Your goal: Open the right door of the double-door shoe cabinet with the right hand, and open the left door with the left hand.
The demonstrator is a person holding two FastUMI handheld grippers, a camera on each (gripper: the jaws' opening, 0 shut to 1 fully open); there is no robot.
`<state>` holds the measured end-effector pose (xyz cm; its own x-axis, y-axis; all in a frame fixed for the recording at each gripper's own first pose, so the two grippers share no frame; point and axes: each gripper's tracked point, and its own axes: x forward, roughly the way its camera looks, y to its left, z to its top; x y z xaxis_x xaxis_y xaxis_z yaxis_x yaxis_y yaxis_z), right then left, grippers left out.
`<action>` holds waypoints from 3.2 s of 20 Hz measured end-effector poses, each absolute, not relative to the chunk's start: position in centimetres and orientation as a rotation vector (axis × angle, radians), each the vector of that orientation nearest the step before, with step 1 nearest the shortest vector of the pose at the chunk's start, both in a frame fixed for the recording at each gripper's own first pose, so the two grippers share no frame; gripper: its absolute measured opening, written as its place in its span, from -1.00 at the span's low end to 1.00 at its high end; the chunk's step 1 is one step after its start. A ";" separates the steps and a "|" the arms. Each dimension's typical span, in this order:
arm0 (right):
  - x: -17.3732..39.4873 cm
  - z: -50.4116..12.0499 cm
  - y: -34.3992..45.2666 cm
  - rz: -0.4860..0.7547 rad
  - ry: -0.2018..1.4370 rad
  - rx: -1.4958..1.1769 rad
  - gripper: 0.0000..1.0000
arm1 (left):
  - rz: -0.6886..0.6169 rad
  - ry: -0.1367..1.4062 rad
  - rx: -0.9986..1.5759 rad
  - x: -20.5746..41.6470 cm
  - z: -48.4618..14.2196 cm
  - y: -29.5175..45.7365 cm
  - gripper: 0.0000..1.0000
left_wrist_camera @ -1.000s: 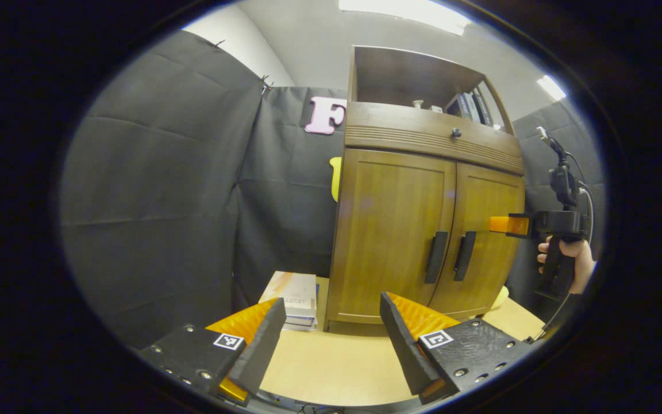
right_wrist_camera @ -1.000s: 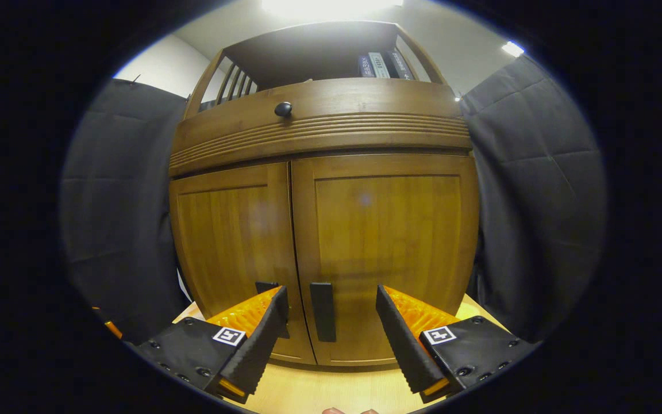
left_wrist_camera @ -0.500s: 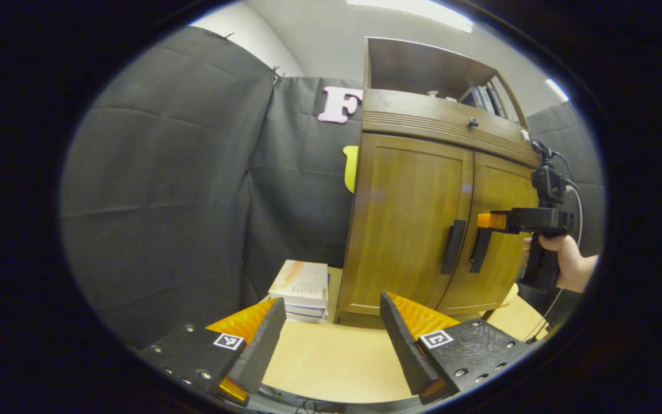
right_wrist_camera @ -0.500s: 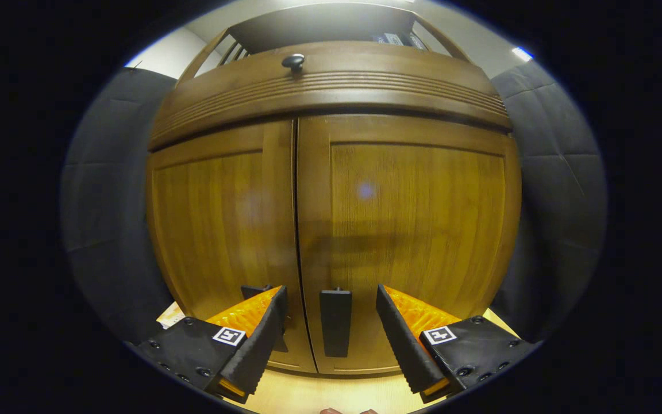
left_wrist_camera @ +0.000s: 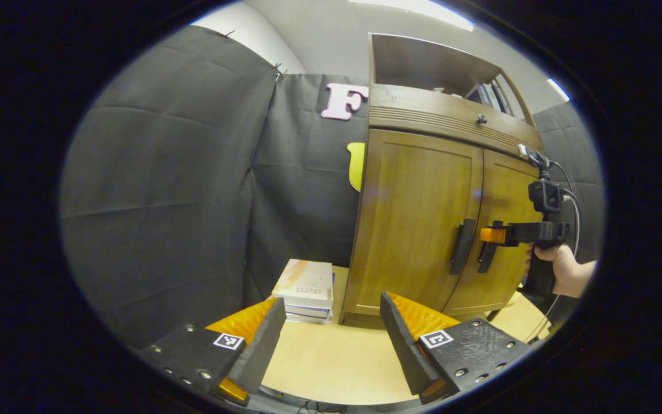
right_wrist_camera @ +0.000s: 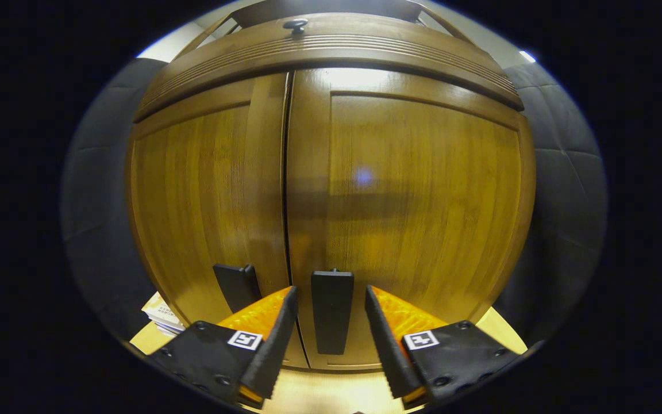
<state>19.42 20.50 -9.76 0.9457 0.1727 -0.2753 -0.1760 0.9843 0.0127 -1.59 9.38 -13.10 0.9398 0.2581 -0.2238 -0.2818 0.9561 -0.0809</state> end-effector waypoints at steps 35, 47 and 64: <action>9.2 -10.5 15.3 0.427 0.315 0.059 -0.63 | 0.107 0.209 -0.053 -4.0 -11.6 -1.0 0.92; 4.6 -10.6 9.3 0.427 0.357 0.089 -0.65 | -0.015 0.223 -0.066 -1.0 -11.2 -7.9 0.89; 1.9 -10.4 -1.9 0.599 0.380 0.150 -0.65 | 0.155 0.205 -0.071 -0.9 -7.0 -18.1 0.92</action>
<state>1.94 -1.88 -10.43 0.7594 0.5748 -0.3048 -0.5202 0.8178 0.2461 -0.86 -18.08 -6.98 0.9671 0.1465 -0.2078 -0.1608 0.9855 -0.0539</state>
